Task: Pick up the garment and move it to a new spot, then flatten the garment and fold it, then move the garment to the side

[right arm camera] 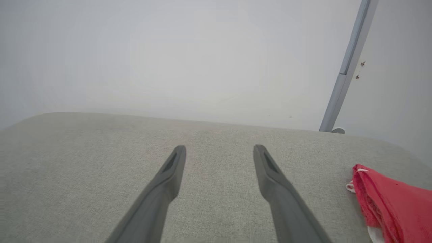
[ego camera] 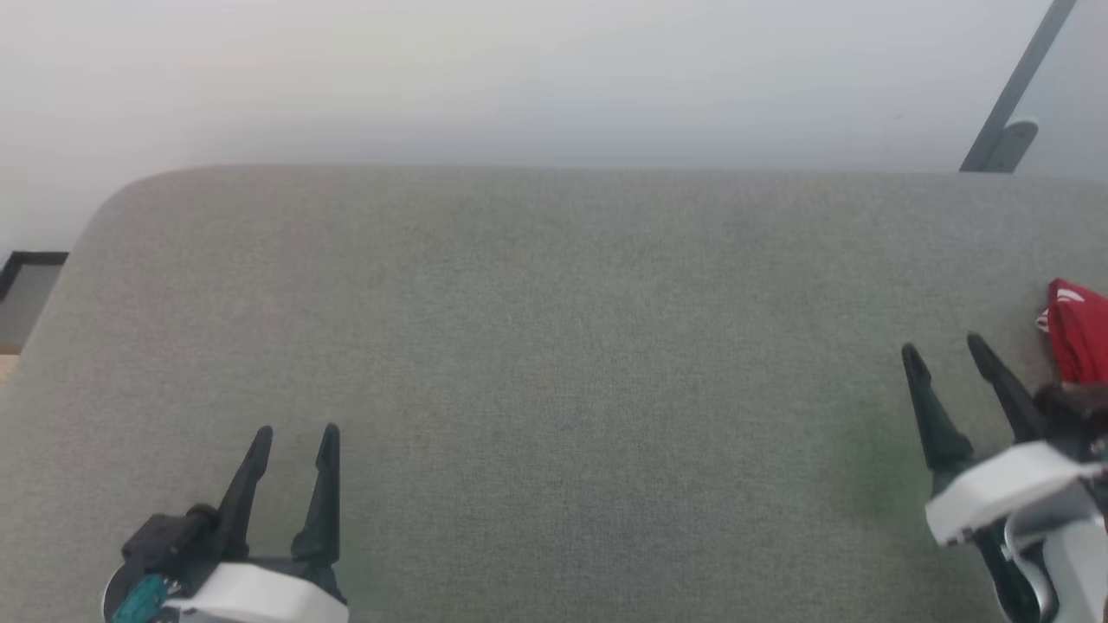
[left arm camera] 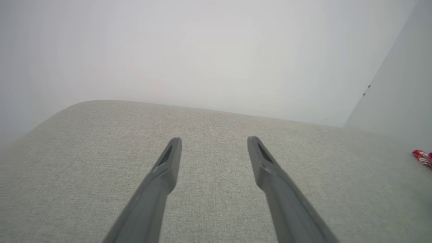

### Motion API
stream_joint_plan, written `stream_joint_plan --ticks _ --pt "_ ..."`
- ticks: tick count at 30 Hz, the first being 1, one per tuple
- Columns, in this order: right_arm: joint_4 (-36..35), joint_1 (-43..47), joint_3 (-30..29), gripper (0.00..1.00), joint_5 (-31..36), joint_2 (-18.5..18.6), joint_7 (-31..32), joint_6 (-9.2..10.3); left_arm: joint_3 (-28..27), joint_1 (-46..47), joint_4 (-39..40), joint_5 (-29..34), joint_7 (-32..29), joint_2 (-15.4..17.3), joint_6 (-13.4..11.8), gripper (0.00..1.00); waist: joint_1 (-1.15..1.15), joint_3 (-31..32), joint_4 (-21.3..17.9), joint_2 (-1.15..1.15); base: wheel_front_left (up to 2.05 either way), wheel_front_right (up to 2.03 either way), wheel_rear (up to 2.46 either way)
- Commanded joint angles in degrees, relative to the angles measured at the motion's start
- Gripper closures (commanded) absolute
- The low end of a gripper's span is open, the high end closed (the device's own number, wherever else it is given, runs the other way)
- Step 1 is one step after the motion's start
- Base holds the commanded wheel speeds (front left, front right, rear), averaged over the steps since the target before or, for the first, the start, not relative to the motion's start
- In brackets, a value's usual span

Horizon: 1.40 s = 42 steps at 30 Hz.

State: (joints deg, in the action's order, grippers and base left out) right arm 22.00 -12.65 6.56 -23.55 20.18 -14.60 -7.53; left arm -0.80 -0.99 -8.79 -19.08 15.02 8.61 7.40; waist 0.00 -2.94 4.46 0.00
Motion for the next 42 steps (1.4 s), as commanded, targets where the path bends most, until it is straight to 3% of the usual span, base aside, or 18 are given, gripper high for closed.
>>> stream_joint_plan --ticks 1,10,19,42 --pt "-0.88 1.34 -0.60 0.00 0.46 -0.26 0.18 0.08 -0.20 -0.93 0.65 0.08 0.19 0.20 0.10 0.00 0.00 0.52 0.11 0.00 0.00 0.00 0.00" --pt "-10.29 9.47 -6.23 0.00 0.97 -2.72 2.78 0.08 -1.02 -5.69 5.24 -0.43 0.19 1.12 0.10 0.00 0.00 1.15 0.00 0.00 0.00 0.00 0.00" --pt "-17.14 14.39 -9.50 0.00 1.24 -4.97 5.26 0.07 -2.24 -8.13 7.98 0.62 0.19 -0.24 0.11 0.00 0.00 1.22 0.09 0.00 0.00 0.00 0.00" --pt "-19.19 14.54 -9.67 0.00 1.59 -6.36 6.65 0.07 -2.89 -7.43 8.56 1.44 0.19 -1.52 0.11 0.00 0.00 0.36 -0.44 0.00 0.00 0.00 0.00"
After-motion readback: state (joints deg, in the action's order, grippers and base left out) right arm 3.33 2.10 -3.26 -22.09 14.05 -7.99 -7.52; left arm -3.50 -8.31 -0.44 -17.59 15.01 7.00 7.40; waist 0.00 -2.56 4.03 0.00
